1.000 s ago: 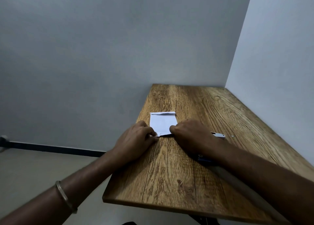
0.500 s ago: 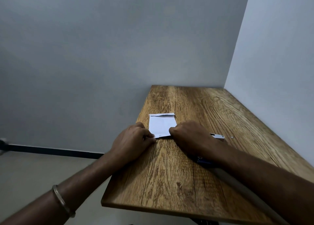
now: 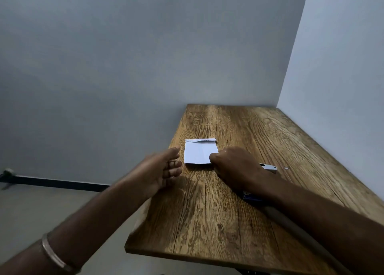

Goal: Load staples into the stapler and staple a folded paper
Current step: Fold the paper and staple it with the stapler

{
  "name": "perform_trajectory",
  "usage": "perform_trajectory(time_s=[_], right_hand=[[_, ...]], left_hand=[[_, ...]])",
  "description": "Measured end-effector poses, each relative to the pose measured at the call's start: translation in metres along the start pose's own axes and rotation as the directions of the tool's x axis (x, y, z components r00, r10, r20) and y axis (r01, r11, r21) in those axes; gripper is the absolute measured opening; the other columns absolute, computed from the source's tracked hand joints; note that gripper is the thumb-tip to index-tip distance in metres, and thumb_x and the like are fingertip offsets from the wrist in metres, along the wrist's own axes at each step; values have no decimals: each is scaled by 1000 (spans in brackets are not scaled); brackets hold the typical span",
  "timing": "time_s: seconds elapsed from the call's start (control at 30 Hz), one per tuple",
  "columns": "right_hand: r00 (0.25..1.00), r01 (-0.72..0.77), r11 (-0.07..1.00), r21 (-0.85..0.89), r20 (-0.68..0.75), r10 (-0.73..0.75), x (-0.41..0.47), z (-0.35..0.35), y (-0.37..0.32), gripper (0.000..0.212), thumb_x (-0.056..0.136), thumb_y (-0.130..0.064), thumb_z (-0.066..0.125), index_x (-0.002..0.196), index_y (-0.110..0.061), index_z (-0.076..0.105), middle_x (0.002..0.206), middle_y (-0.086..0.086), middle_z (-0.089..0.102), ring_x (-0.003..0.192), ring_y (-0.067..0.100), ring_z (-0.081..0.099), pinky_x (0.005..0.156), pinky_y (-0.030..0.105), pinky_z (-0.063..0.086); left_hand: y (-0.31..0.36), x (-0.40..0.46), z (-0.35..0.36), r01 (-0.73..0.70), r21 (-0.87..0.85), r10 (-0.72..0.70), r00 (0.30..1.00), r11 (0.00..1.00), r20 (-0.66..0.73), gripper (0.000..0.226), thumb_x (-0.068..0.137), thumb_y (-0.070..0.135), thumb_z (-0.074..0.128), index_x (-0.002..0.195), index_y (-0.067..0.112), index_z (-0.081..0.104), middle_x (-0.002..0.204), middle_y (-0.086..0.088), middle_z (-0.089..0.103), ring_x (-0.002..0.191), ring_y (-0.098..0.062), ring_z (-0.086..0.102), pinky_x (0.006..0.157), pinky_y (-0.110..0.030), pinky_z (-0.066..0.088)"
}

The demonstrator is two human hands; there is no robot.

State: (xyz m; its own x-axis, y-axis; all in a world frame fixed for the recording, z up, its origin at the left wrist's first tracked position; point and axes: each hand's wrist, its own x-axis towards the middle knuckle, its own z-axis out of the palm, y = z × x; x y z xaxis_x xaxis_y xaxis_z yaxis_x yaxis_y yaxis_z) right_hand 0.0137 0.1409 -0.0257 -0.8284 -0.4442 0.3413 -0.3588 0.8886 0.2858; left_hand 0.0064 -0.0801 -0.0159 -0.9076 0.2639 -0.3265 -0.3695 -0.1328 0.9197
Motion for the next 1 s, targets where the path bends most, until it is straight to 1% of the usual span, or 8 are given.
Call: perform_trajectory(time_s=[0.07, 0.2, 0.3, 0.4, 0.57, 0.67, 0.77, 1.0], right_hand=[[1000, -5, 1000, 13, -16, 5, 0, 1, 0, 15, 91, -15, 52, 79, -10, 59, 70, 11, 64, 60, 29, 59, 54, 38, 44], [996, -45, 998, 31, -73, 47, 0, 3, 0, 13, 91, -19, 59, 80, -12, 63, 64, 6, 59, 54, 22, 53, 50, 35, 44], [992, -52, 997, 52, -109, 57, 0, 3, -1, 11, 90, -19, 61, 83, -11, 64, 66, 8, 62, 54, 23, 56, 49, 35, 48], [984, -44, 998, 45, -172, 51, -1, -2, -4, 12, 84, -15, 69, 76, -9, 63, 59, 9, 61, 46, 22, 48, 43, 31, 35], [978, -32, 999, 20, -206, 36, -6, -14, -10, 27, 62, -2, 80, 61, -9, 54, 44, 6, 52, 36, 19, 29, 42, 23, 20], [984, -23, 1000, -10, -179, 21, -8, -17, -11, 32, 59, 2, 82, 59, -10, 53, 42, 3, 49, 36, 15, 25, 41, 21, 19], [988, -24, 999, -31, -155, 19, -9, -17, -8, 33, 60, 2, 83, 58, -11, 53, 41, 1, 47, 36, 13, 24, 39, 19, 6], [987, -28, 998, -56, -157, 19, -9, -11, -1, 28, 71, 0, 77, 60, -14, 55, 46, 1, 53, 35, 15, 33, 41, 23, 22]], left_hand=[[-3, -5, 6, 87, -79, -82, 994, 993, 68, 25, 92, 34, 63, 99, 10, 58, 64, -3, 64, 52, -13, 61, 41, -21, 49], [-14, -8, 22, 181, -92, -160, 967, 979, 199, 34, 91, 33, 64, 106, 3, 60, 80, -12, 72, 64, -21, 72, 49, -27, 58], [-16, 0, 34, 195, -66, -178, 963, 979, 200, 45, 93, 33, 62, 119, -3, 53, 95, -19, 74, 78, -27, 75, 64, -34, 63], [-11, 12, 42, 150, -76, -137, 979, 986, 154, 44, 94, 30, 61, 121, -4, 56, 103, -21, 72, 86, -29, 73, 72, -36, 62], [-7, 28, 50, 97, -94, -90, 993, 991, 73, 27, 97, 24, 58, 110, 0, 62, 91, -16, 72, 71, -24, 70, 58, -32, 62], [-5, 35, 49, 86, -111, -84, 996, 990, 25, 18, 96, 13, 58, 107, -1, 58, 82, -18, 70, 63, -23, 69, 52, -31, 61], [-4, 39, 43, 91, -97, -89, 996, 991, 25, 25, 91, 1, 62, 113, -8, 56, 82, -21, 70, 60, -23, 71, 52, -30, 61], [-5, 43, 37, 134, -61, -128, 988, 989, 81, 25, 83, -4, 71, 105, -10, 64, 79, -21, 75, 63, -21, 74, 49, -25, 58]])
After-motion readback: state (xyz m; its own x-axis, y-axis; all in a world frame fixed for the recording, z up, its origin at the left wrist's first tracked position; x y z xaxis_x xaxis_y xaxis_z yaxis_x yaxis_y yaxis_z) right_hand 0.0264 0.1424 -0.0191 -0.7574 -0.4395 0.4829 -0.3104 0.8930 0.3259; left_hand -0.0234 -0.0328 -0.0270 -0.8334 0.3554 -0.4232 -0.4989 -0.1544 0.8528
